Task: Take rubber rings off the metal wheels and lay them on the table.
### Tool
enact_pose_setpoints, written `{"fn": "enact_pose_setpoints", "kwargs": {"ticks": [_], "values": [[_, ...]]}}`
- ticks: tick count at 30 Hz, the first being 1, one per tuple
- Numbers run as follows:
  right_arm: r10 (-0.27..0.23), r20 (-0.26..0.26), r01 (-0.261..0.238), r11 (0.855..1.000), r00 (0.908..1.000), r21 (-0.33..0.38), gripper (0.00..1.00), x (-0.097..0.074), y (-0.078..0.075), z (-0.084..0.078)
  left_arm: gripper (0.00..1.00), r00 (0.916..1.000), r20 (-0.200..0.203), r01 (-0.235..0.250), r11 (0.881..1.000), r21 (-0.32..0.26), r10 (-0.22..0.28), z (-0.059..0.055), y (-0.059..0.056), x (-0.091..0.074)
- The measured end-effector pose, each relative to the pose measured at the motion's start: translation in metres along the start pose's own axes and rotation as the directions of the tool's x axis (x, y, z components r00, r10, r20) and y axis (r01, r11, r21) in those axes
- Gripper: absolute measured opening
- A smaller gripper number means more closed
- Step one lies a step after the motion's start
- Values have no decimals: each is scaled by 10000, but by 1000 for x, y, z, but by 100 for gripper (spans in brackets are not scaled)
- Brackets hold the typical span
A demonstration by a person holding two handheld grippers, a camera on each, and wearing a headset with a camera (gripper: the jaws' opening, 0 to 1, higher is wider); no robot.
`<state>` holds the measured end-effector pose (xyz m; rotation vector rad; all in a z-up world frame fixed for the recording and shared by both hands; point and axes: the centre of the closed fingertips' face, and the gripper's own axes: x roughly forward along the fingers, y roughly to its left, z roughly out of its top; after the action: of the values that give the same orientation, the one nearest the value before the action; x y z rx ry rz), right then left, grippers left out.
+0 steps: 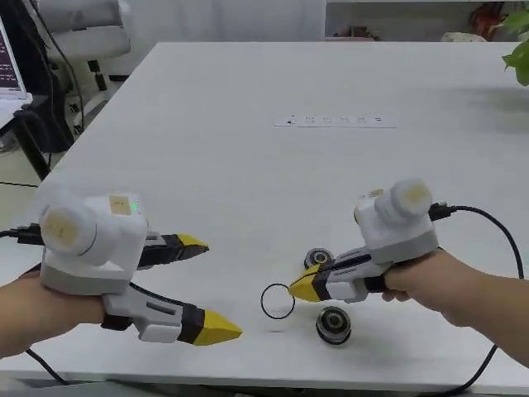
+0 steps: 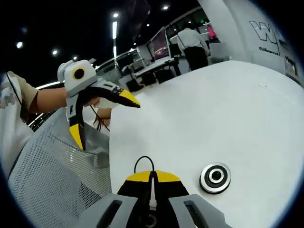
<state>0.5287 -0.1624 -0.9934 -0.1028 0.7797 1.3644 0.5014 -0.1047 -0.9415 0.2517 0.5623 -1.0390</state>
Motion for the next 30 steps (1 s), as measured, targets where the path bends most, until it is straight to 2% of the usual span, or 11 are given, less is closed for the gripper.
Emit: {"fn": "enact_pose_setpoints", "kwargs": {"ticks": [8,15,22,30], "values": [[-828,-468,811,9960,9955,-364,0,11,-14,-3,80,9999,-92,-114,9999,-37,113,-4,4,-2],[-838,-506,812,9954,9952,-517,0,12,-13,-2,80,9997,-166,-168,9998,-67,166,-6,6,-4],[-841,-67,836,9949,9964,-560,10,2,-15,4,80,9998,-158,-152,9999,-20,151,-3,8,-3],[-1049,961,1122,9909,9898,-741,21,-21,-16,23,81,9999,-98,-85,9998,161,87,7,9,1]]}}
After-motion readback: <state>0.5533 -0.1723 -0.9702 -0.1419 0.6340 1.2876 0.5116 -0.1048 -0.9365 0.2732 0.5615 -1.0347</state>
